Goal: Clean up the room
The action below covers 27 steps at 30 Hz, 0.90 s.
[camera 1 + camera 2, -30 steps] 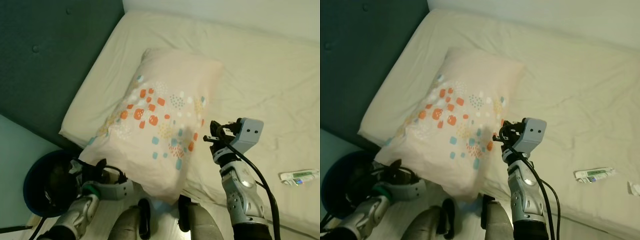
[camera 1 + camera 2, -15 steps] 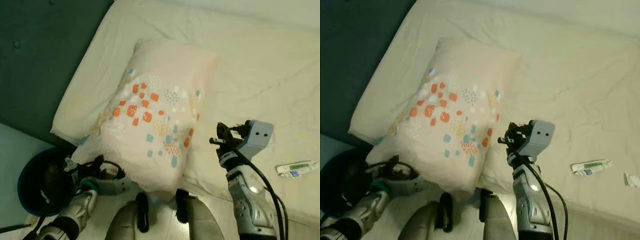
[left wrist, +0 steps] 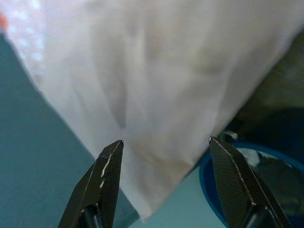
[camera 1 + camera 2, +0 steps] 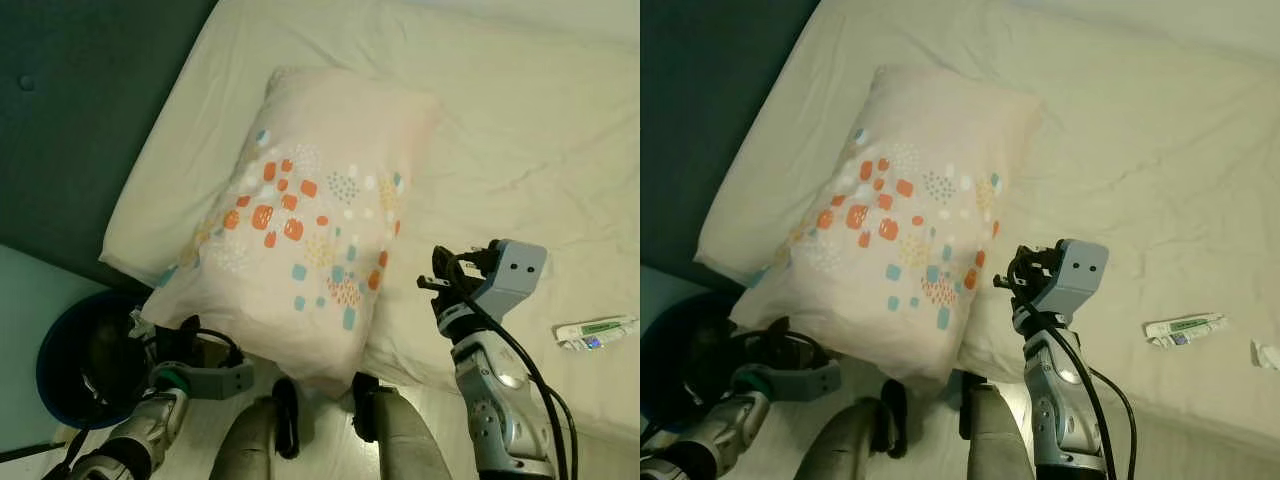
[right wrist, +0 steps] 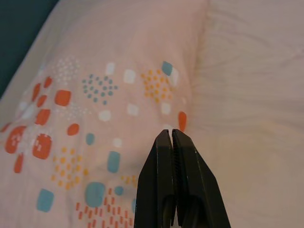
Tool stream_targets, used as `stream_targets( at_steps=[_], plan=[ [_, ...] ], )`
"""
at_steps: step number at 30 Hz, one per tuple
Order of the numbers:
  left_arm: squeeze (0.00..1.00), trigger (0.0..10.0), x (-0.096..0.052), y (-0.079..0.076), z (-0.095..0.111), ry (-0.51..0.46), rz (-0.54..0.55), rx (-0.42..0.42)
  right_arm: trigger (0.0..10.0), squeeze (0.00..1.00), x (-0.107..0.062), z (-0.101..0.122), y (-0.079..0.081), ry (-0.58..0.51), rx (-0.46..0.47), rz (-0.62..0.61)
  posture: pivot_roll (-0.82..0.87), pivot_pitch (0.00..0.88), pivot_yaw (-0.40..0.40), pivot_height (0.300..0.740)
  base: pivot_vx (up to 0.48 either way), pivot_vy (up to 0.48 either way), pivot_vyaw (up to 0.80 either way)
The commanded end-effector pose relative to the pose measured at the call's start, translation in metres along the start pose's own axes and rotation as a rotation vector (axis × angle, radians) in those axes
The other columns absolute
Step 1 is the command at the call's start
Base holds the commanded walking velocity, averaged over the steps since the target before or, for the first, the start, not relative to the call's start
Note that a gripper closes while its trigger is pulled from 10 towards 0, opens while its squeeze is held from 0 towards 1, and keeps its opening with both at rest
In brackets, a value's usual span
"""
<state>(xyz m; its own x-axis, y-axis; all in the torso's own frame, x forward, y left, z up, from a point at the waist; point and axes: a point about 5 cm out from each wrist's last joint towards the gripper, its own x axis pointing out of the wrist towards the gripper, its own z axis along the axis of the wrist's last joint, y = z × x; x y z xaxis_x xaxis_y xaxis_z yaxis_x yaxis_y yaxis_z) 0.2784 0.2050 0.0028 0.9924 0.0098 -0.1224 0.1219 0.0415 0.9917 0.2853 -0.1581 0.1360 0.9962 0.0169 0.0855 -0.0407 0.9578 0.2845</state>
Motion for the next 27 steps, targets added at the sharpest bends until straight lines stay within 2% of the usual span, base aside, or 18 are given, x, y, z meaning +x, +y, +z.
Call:
stream_targets(
  at_steps=[1,8,13,15,19,21,22,23,27],
  plan=[
    [0.0,10.0,-0.01,-0.011,-0.005,0.041,-0.012,-0.011,10.0,0.0,-0.005,-0.005,-0.003,0.027,0.014,-0.018,-0.19,0.431,0.084,0.74,0.0,0.0,0.0],
    [0.0,10.0,-0.003,-0.007,0.006,0.081,0.015,-0.08,10.0,0.0,-0.004,-0.001,0.0,0.025,0.01,-0.006,-0.21,0.438,0.07,0.74,0.0,0.0,0.0],
    [0.0,10.0,0.002,-0.003,0.016,0.061,0.027,-0.133,10.0,0.0,-0.005,-0.001,-0.001,0.028,0.008,-0.007,-0.21,0.436,0.07,0.74,0.0,0.0,0.0],
    [0.0,10.0,0.009,0.004,0.032,0.006,0.066,-0.195,10.0,0.0,-0.005,-0.001,-0.002,0.031,0.008,-0.01,-0.21,0.428,0.076,0.74,0.0,0.0,0.0],
    [0.0,10.0,0.016,0.016,0.045,-0.043,0.133,-0.247,10.0,0.0,-0.005,0.0,-0.001,0.031,0.008,-0.012,-0.21,0.422,0.078,0.74,0.0,0.0,0.0],
    [0.0,10.0,0.028,0.038,0.059,-0.099,0.249,-0.31,10.0,0.0,-0.004,0.0,-0.001,0.03,0.009,-0.011,-0.2,0.413,0.078,0.74,0.0,0.0,0.0],
    [0.0,10.0,0.028,0.038,0.059,-0.099,0.249,-0.31,10.0,0.0,-0.004,0.0,-0.001,0.03,0.009,-0.011,-0.2,0.413,0.078,0.74,0.0,0.0,0.0],
    [0.0,10.0,0.032,0.047,0.064,-0.116,0.287,-0.332,10.0,0.0,-0.004,0.0,-0.001,0.03,0.009,-0.009,-0.2,0.408,0.079,0.74,0.0,0.0,0.0],
    [0.0,10.0,0.034,0.051,0.069,-0.143,0.287,-0.337,10.0,0.0,-0.003,0.0,0.0,0.029,0.01,-0.007,-0.2,0.402,0.08,0.74,0.0,0.0,0.0]
  ],
)
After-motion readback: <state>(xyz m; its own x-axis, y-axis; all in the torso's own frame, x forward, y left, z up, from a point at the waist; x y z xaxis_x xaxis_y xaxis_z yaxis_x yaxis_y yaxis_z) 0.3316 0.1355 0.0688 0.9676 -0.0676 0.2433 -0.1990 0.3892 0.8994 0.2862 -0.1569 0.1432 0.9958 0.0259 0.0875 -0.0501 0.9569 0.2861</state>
